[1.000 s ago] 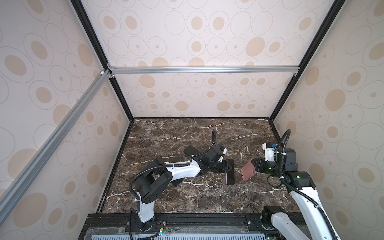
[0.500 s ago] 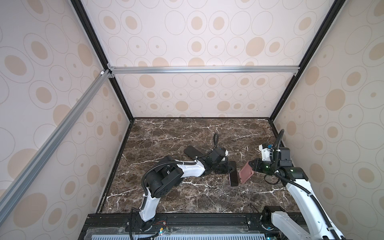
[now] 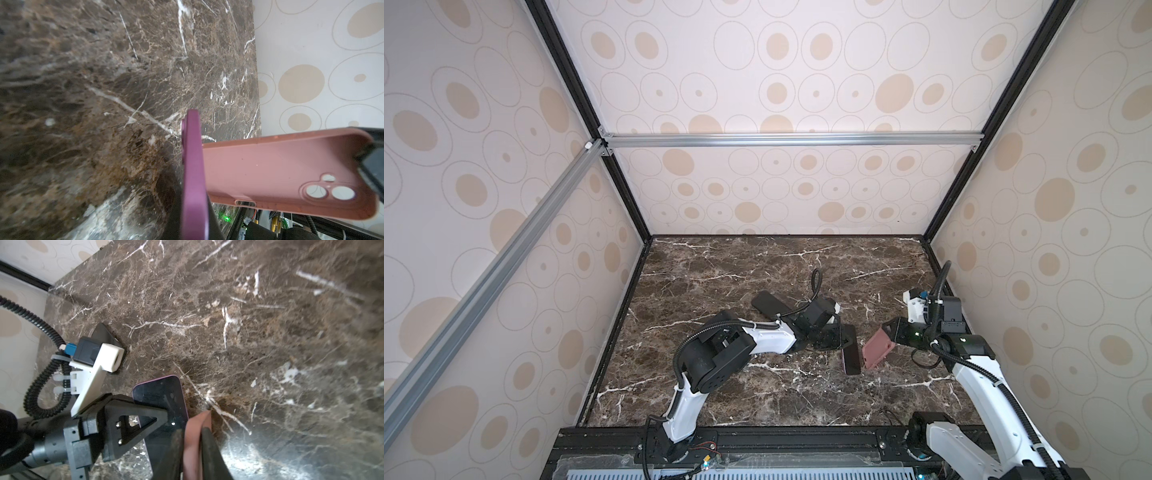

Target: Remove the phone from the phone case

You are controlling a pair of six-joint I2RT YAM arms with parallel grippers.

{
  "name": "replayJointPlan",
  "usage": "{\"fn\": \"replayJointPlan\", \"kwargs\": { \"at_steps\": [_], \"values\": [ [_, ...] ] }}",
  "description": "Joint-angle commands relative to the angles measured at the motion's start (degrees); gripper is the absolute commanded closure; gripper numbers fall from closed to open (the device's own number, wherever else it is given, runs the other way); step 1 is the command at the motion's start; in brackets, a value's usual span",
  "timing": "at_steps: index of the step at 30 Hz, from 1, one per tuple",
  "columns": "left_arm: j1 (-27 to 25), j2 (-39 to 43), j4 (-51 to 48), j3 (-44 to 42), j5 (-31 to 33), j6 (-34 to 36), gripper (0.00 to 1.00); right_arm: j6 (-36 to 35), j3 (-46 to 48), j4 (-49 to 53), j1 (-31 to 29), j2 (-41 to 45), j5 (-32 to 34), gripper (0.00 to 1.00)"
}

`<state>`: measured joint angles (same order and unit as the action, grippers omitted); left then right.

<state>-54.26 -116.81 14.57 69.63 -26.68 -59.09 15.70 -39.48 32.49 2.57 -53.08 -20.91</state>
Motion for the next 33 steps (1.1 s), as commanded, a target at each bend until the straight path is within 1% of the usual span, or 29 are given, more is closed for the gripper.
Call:
{"fn": "replayJointPlan", "kwargs": {
  "at_steps": [1,3,4,6,10,14,17,22,24,32,33],
  "values": [
    [0.10,-1.72,1.19,2.00,0.05,-1.11,1.00,-0.74,1.39,2.71,0.26,-0.92,-1.02,0.72],
    [0.12,-2.10,2.70,2.01,0.05,-1.50,1.00,-0.60,1.58,2.84,0.24,-1.04,-1.67,0.67],
    [0.12,-2.21,3.23,1.90,-1.47,-1.71,1.00,-0.51,1.63,3.00,0.25,-1.02,-1.97,0.67],
    [0.14,-2.24,3.28,1.92,-1.51,-1.93,1.00,-0.41,1.61,3.31,0.24,-1.17,-1.91,0.67],
    [0.12,-2.15,3.40,1.57,-1.44,-2.32,1.00,-0.56,0.80,4.36,0.25,-1.37,-0.37,0.78],
    [0.21,-2.36,3.62,1.36,-1.78,-2.47,1.00,-1.57,-0.55,5.88,0.29,-1.50,2.15,0.93],
    [0.38,-2.72,4.69,0.95,-2.39,-3.08,1.00,-1.84,-1.15,6.01,0.25,-1.00,4.90,1.00],
    [0.64,-3.39,5.50,0.86,-2.89,-4.43,1.00,-1.79,-1.29,5.67,0.29,0.37,9.72,1.00],
    [0.82,-3.52,5.48,1.03,-2.94,-4.86,1.00,-1.48,-0.95,4.95,0.24,0.87,10.56,1.00],
    [1.70,-5.16,4.80,2.33,-3.56,-6.30,1.00,-0.88,0.17,2.46,0.24,0.81,9.29,1.00],
    [1.83,-5.25,4.56,2.49,-3.55,-6.33,0.98,-0.97,0.21,2.18,0.25,0.61,8.99,1.00]
  ]
}}
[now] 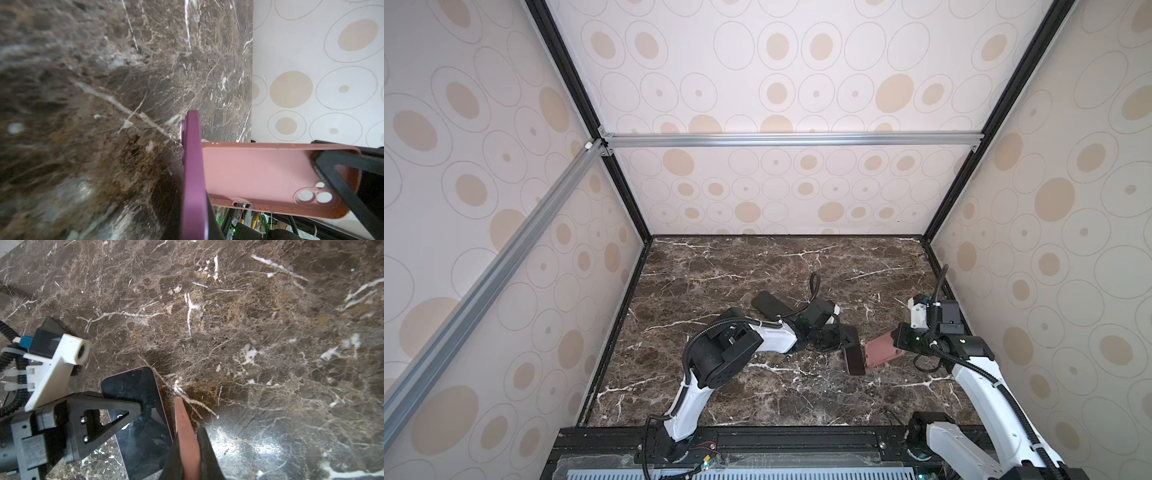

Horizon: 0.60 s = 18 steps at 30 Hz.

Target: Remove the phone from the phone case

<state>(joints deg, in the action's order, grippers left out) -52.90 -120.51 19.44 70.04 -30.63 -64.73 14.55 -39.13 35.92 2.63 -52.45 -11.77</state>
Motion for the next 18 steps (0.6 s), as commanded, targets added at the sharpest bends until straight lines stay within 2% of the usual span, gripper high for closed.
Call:
{"fn": "replayJointPlan", "kwargs": {
  "at_steps": [1,18],
  "values": [
    [0.60,-1.72,-0.59,2.24,0.44,-0.75,0.95,0.17,0.01,-1.43,0.18,-0.18,-0.45,1.00],
    [1.50,-1.45,-2.22,1.13,2.00,-0.75,0.67,-0.47,0.77,-3.58,0.18,-2.88,-3.10,1.00]
  ]
}}
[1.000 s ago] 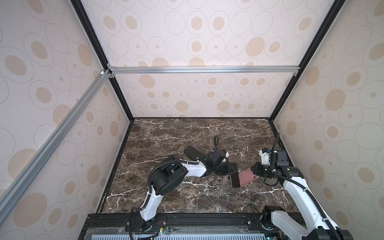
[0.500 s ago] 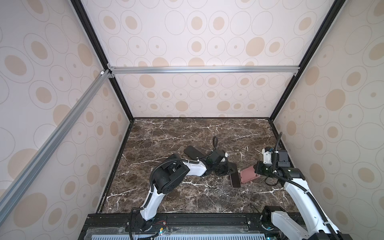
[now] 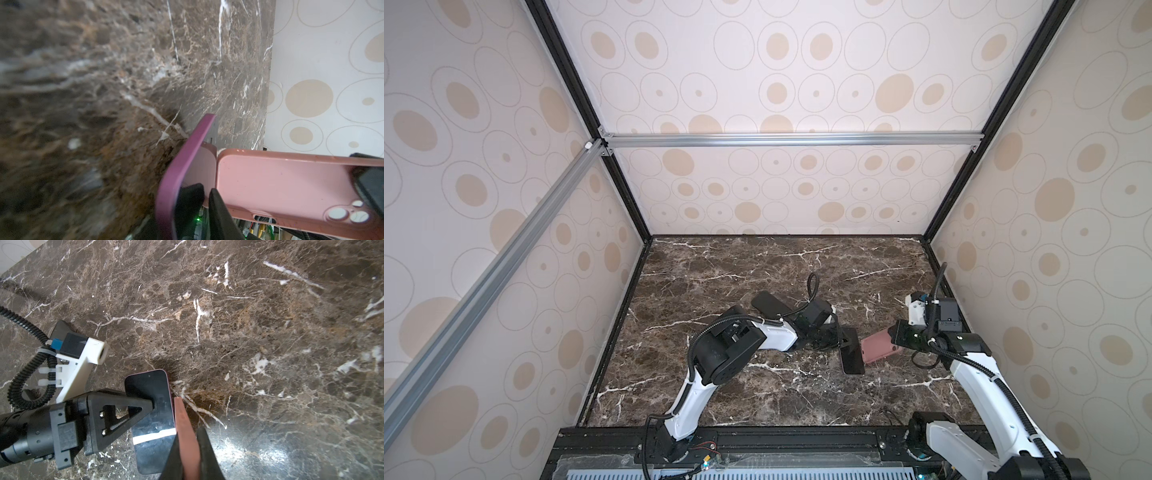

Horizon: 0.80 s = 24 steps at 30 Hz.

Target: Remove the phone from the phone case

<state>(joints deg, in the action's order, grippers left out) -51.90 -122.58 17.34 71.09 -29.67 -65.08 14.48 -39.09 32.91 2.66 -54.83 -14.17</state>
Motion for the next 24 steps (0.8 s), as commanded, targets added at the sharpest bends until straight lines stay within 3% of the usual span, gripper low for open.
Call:
{"fn": "replayJointPlan", "kwargs": {
  "at_steps": [1,12,19,24],
  "values": [
    [0.53,0.76,-0.20,-0.31,1.16,-0.47,0.64,-0.55,0.77,-0.69,0.16,-0.75,-0.67,1.00],
    [0.57,4.23,-2.72,-5.32,6.02,-0.75,0.54,-1.56,-0.52,-0.35,0.16,-3.47,-1.30,1.00],
    [0.66,7.62,-5.82,-6.88,9.20,1.42,0.51,-1.56,-2.19,0.97,0.16,1.13,1.43,1.00],
    [0.79,10.52,-9.56,-7.11,12.61,5.51,0.50,-2.25,-4.17,3.30,0.16,3.30,-1.65,1.00]
  ]
}}
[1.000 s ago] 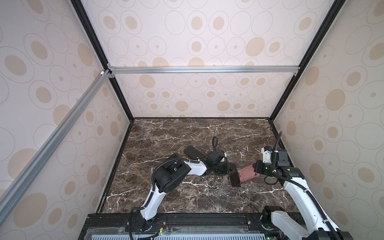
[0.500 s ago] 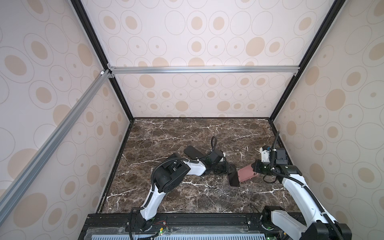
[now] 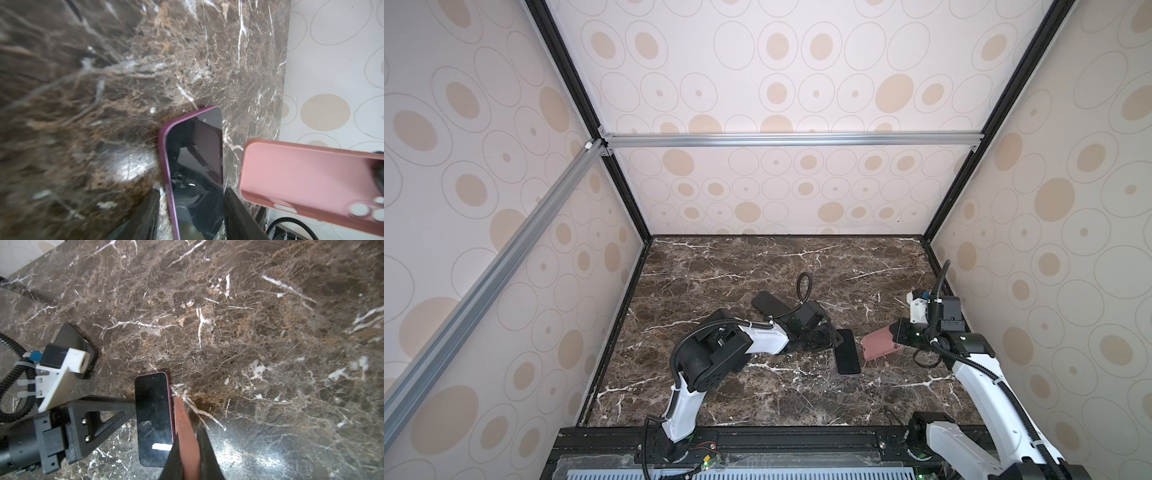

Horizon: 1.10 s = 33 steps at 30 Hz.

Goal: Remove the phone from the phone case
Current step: 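Close the left gripper on the pink case while the right gripper opens and releases it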

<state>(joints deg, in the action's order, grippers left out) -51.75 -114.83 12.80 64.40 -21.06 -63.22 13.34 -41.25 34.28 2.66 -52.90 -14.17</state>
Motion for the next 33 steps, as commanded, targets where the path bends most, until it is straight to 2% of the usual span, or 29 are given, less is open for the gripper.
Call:
{"fn": "replayJointPlan", "kwargs": {
  "at_steps": [1,4,9,11,13,16,23,28,33],
  "values": [
    [0.61,3.99,-6.64,-0.16,5.89,5.66,0.50,-1.30,-2.32,2.06,0.18,1.88,-2.84,1.00],
    [0.61,8.74,-8.71,0.10,9.67,15.03,0.51,-2.56,-3.51,2.59,0.22,3.17,-7.19,1.00],
    [0.52,18.15,-11.10,0.95,12.27,36.79,0.55,-4.57,-7.63,5.88,0.07,1.92,-15.39,1.00],
    [0.29,21.27,-11.75,0.93,11.93,45.03,0.52,-4.97,-8.79,6.24,0.13,1.28,-19.54,1.00],
    [-0.47,24.34,-12.41,0.56,12.23,52.61,0.44,-5.03,-10.31,7.03,-0.01,0.05,-23.94,1.00],
    [-1.73,27.46,-13.87,0.44,11.87,60.99,0.35,-6.06,-12.38,8.28,-1.10,-1.52,-27.97,1.00],
    [-3.42,27.23,-19.62,3.66,9.55,68.62,0.31,-9.88,-16.00,11.06,-6.19,-4.62,-32.30,1.00],
    [-4.83,26.51,-20.84,5.24,8.15,70.14,0.37,-12.51,-18.23,13.78,-11.57,-6.66,-29.21,1.00],
    [-5.42,25.97,-21.68,6.28,7.44,70.34,0.46,-12.19,-18.45,13.06,-13.10,-6.64,-28.89,1.00]
  ]
}}
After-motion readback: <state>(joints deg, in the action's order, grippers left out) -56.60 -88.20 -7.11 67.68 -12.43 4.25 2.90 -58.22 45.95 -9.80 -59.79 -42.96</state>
